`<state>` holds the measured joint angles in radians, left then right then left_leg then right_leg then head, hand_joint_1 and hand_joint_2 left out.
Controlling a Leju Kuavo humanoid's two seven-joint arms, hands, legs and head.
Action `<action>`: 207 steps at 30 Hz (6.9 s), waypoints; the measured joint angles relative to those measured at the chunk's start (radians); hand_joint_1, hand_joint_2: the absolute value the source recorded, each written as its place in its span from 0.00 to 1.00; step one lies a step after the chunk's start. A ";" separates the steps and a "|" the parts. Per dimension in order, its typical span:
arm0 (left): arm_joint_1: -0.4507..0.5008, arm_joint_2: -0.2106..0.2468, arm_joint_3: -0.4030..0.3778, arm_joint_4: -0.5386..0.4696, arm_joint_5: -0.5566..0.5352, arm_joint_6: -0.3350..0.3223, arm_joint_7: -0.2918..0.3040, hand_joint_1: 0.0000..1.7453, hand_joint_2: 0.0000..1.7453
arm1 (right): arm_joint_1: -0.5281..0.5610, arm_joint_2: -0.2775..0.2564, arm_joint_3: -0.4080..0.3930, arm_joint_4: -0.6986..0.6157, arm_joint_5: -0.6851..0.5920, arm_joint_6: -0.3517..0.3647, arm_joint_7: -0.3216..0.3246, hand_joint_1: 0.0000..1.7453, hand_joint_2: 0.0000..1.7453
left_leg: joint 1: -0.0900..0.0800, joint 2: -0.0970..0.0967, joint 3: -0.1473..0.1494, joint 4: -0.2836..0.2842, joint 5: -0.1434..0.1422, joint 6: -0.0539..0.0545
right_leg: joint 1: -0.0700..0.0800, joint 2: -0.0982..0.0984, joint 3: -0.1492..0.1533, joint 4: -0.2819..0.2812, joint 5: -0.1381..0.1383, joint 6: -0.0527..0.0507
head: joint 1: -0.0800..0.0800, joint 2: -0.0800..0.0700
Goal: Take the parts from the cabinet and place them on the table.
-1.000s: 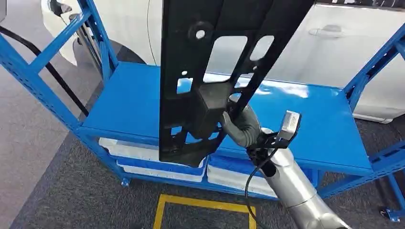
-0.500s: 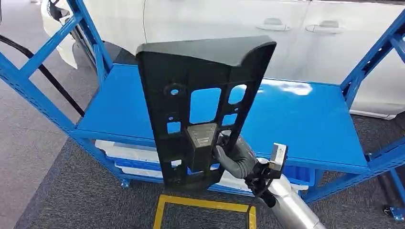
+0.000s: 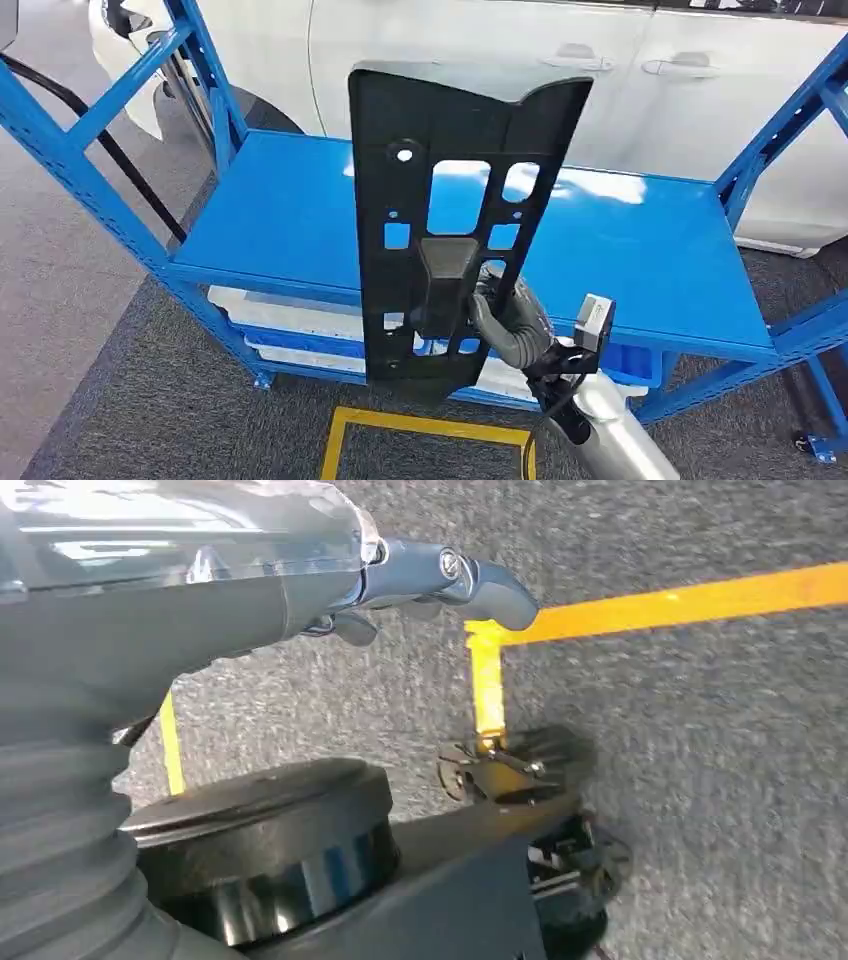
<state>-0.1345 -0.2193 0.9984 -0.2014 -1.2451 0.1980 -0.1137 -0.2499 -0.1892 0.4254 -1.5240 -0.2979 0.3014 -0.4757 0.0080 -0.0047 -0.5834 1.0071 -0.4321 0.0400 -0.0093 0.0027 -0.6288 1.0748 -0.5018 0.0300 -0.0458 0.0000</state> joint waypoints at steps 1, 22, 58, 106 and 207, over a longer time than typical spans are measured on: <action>0.000 0.000 0.000 0.000 0.000 0.000 0.002 0.00 1.00 | 0.004 0.000 -0.005 0.000 -0.002 -0.002 0.003 1.00 1.00 | -0.001 0.002 -0.008 0.000 0.006 0.001 | -0.001 0.000 -0.026 0.072 -0.050 0.004 | 0.000 0.000; 0.008 -0.001 0.002 0.000 0.001 -0.008 0.011 0.00 1.00 | 0.028 0.042 -0.059 -0.014 0.047 -0.018 0.034 1.00 1.00 | -0.004 0.013 -0.027 0.207 -0.075 -0.047 | 0.007 0.025 -0.014 -0.075 0.115 -0.050 | 0.001 0.000; 0.005 0.000 0.003 0.001 0.001 -0.022 0.014 0.00 1.00 | 0.009 0.083 -0.085 -0.014 0.085 -0.029 0.037 1.00 1.00 | -0.010 0.001 0.124 -0.027 -0.092 -0.033 | -0.002 -0.002 -0.033 -0.079 0.169 -0.016 | 0.000 0.000; 0.010 0.013 -0.002 0.001 -0.039 -0.018 0.013 0.00 1.00 | 0.114 0.088 -0.184 -0.093 0.050 0.007 0.061 1.00 1.00 | 0.000 0.073 0.032 0.003 -0.045 -0.066 | -0.007 -0.033 0.045 -0.073 0.067 -0.047 | 0.000 0.000; 0.047 0.066 -0.015 0.001 -0.044 0.021 0.004 0.00 1.00 | 0.170 0.149 -0.251 -0.106 0.162 -0.029 0.007 1.00 1.00 | 0.006 -0.073 0.020 0.027 -0.037 -0.055 | 0.002 0.102 0.025 -0.054 0.060 -0.056 | 0.000 0.000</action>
<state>-0.0877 -0.1534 0.9831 -0.2003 -1.2890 0.2190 -0.1095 -0.0795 -0.0404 0.1740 -1.6300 -0.1360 0.2721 -0.4692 0.0143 -0.0774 -0.5632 1.0339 -0.4687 -0.0149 -0.0071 0.1045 -0.6033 1.0209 -0.4414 -0.0261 -0.0458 0.0000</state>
